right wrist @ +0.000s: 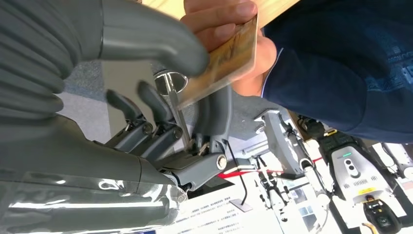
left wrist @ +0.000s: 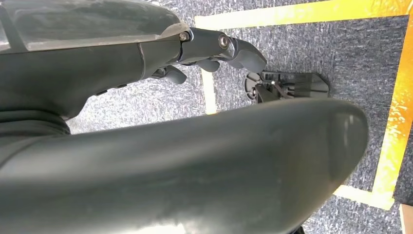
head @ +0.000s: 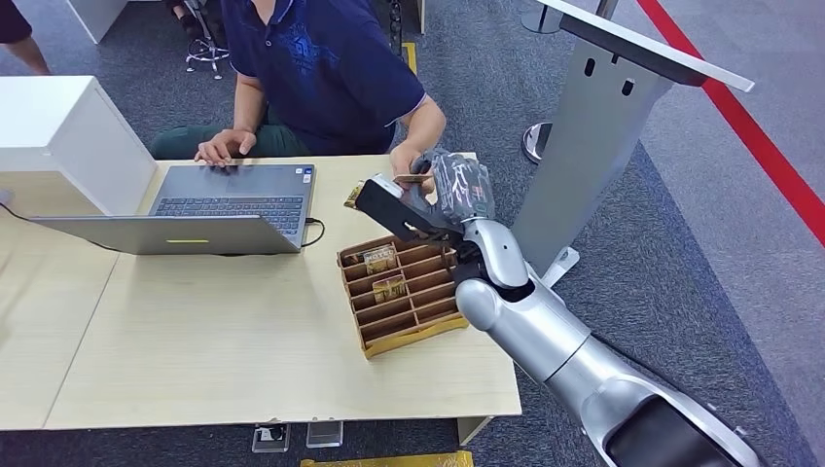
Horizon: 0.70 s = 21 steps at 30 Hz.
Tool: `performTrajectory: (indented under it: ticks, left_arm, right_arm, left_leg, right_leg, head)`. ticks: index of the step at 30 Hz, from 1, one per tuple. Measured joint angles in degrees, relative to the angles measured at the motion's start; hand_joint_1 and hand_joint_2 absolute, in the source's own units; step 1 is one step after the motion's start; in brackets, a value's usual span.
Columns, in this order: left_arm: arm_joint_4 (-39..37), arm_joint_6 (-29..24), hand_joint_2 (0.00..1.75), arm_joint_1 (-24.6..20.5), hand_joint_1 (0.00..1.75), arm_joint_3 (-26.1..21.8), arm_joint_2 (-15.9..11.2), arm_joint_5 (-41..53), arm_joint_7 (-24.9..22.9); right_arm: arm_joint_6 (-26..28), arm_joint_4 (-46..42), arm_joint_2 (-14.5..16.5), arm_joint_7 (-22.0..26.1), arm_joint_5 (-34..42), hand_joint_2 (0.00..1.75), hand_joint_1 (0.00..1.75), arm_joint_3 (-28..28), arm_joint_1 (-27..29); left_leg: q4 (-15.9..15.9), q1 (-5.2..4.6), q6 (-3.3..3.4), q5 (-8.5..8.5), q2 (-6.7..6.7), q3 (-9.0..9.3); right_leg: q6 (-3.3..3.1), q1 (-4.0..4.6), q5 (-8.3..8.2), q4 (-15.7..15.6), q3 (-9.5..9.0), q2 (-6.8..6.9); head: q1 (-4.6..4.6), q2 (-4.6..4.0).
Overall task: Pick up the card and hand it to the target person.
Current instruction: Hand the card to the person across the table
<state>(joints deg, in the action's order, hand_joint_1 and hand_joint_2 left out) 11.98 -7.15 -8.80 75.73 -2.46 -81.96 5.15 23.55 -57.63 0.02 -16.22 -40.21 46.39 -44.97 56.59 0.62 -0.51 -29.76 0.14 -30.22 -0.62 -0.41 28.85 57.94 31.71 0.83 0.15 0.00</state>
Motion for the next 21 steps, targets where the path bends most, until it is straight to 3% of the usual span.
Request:
performTrajectory:
  ticks: [13, 17, 21]
  left_arm:
    - [0.0, 0.0, 0.00, -0.1, 0.00, 0.0, 0.1, 0.1, 0.6]
    - [0.0, 0.0, 0.00, 0.0, 0.00, 0.0, 0.1, -0.2, 0.7]
    - [0.0, 0.0, 0.00, 0.4, 0.00, -0.2, 0.1, -0.8, 1.1]
  right_arm:
    - [1.0, 4.5, 1.1, 3.0, 2.1, 1.75, 0.00, 0.0, 0.0]
    - [1.9, 4.3, 1.1, 6.5, 7.4, 1.75, 0.00, -0.6, 0.7]
    - [1.1, 1.7, 0.7, 12.1, 18.4, 1.75, 0.00, -2.4, 3.5]
  left_leg:
    - [0.0, 0.00, 0.00, 0.00, 0.00, 0.00]
    - [0.0, 0.00, 0.00, 0.00, 0.00, 0.01]
    - [0.0, 0.00, 0.00, 0.00, 0.00, 0.02]
  right_leg:
    - [0.00, 0.00, 0.00, 0.0, 0.01, 0.00]
    - [0.00, 0.00, 0.00, 0.0, 0.02, 0.00]
    - [0.00, 0.00, 0.00, 0.0, 0.03, 0.00]
  head:
    - [-0.01, 0.00]
    - [0.01, 0.00]
    - [-0.01, 0.00]
